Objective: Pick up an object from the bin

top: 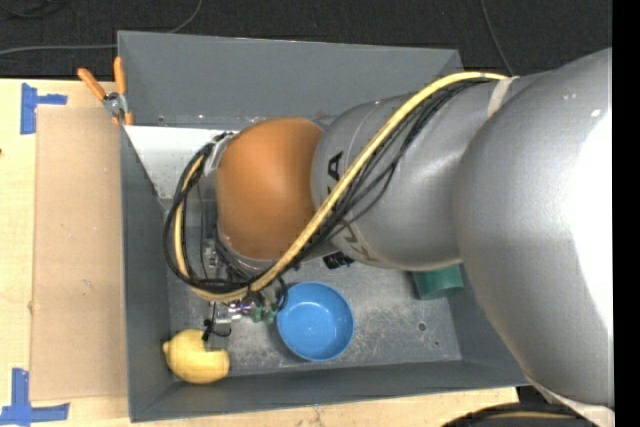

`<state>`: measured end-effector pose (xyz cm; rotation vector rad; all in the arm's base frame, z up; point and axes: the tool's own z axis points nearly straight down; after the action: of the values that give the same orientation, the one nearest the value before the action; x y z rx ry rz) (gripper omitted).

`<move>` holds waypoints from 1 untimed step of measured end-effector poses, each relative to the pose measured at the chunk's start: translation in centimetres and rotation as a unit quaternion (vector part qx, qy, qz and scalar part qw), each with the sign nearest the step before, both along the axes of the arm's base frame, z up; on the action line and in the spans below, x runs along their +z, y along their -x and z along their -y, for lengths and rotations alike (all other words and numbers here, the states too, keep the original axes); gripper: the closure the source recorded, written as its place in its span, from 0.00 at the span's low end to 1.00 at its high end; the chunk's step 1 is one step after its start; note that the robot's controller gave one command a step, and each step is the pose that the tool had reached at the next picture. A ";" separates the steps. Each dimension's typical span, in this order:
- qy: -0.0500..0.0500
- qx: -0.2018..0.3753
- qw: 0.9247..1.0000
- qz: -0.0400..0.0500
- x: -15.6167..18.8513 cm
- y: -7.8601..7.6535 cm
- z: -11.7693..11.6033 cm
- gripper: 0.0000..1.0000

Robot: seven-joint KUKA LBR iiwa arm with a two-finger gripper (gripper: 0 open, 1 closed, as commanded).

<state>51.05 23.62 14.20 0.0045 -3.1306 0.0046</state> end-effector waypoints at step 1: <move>-0.001 -0.003 1.000 0.004 0.4 -0.2 0.1 0.00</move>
Offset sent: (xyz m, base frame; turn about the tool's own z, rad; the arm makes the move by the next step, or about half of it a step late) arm -0.0292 0.0106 -0.0720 -0.1246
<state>51.30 23.48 14.64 -0.0051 -3.1380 0.0019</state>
